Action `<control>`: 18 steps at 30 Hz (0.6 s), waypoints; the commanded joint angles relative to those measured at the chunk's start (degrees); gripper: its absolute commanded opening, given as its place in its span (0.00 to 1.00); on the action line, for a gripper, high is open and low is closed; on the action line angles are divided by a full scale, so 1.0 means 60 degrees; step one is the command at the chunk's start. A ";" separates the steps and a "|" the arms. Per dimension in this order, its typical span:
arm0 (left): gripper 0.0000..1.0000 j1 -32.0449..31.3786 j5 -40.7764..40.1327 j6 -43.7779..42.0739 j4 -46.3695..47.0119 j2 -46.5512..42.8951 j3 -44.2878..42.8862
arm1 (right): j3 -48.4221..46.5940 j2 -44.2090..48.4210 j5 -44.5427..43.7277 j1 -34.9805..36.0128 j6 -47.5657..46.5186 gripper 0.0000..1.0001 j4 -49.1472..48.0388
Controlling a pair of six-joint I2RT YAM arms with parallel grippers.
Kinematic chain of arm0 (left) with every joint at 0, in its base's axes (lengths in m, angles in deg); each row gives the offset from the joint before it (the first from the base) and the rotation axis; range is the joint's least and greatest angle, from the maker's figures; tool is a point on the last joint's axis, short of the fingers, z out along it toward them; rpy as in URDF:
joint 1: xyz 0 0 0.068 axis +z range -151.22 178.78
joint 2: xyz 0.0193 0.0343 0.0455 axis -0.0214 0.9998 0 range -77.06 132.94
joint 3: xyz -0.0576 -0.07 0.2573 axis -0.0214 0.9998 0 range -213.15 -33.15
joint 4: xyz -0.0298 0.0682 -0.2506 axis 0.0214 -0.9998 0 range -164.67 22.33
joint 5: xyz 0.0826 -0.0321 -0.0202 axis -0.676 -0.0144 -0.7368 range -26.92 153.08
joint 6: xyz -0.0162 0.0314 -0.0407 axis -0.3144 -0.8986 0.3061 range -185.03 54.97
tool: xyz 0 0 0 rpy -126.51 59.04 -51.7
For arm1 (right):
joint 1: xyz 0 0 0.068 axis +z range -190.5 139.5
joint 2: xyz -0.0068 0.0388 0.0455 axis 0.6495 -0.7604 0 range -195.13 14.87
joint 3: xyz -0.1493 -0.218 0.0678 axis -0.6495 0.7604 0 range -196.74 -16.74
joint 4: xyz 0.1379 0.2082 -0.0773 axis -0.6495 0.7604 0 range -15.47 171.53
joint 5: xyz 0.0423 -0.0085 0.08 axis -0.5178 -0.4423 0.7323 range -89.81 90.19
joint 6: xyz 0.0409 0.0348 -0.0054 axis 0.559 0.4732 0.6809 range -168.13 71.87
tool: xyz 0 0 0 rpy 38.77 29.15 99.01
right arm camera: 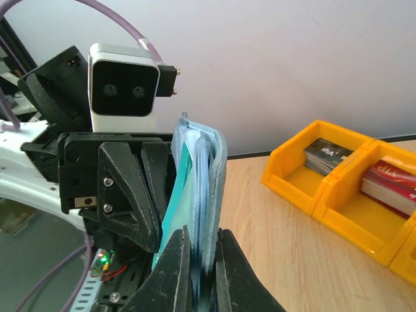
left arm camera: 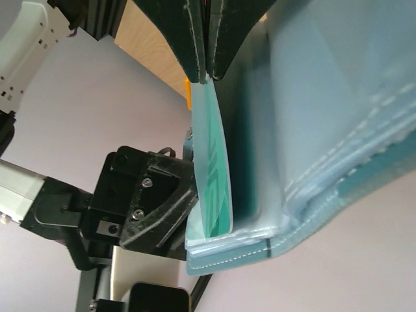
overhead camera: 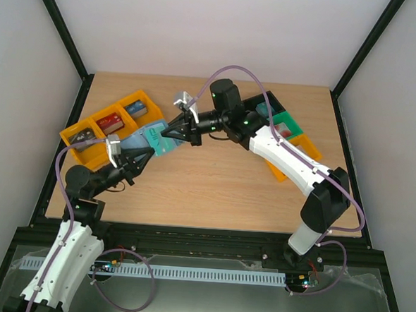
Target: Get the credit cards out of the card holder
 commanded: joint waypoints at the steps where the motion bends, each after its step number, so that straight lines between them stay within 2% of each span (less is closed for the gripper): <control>1: 0.02 -0.0126 0.0374 0.0012 0.1890 -0.0308 -0.0648 | 0.0441 -0.0371 0.0701 0.0077 0.0330 0.02 0.0348; 8: 0.02 -0.0153 0.0092 0.0381 0.2388 -0.0161 -0.0357 | 0.0623 -0.0424 0.0574 0.0439 0.0704 0.02 -0.0344; 15: 0.15 -0.0323 -0.0088 0.0366 0.2492 -0.0102 -0.0242 | 0.0375 -0.0712 0.0637 0.0762 0.0894 0.02 -0.0520; 16: 0.15 -0.0341 -0.0110 0.0346 0.2440 -0.0102 -0.0240 | 0.0352 -0.0723 0.0633 0.0790 0.0882 0.02 -0.0504; 18: 0.04 -0.0350 -0.0119 0.0301 0.2326 -0.0113 -0.0225 | 0.0319 -0.0704 0.0670 0.0809 0.0823 0.02 -0.0427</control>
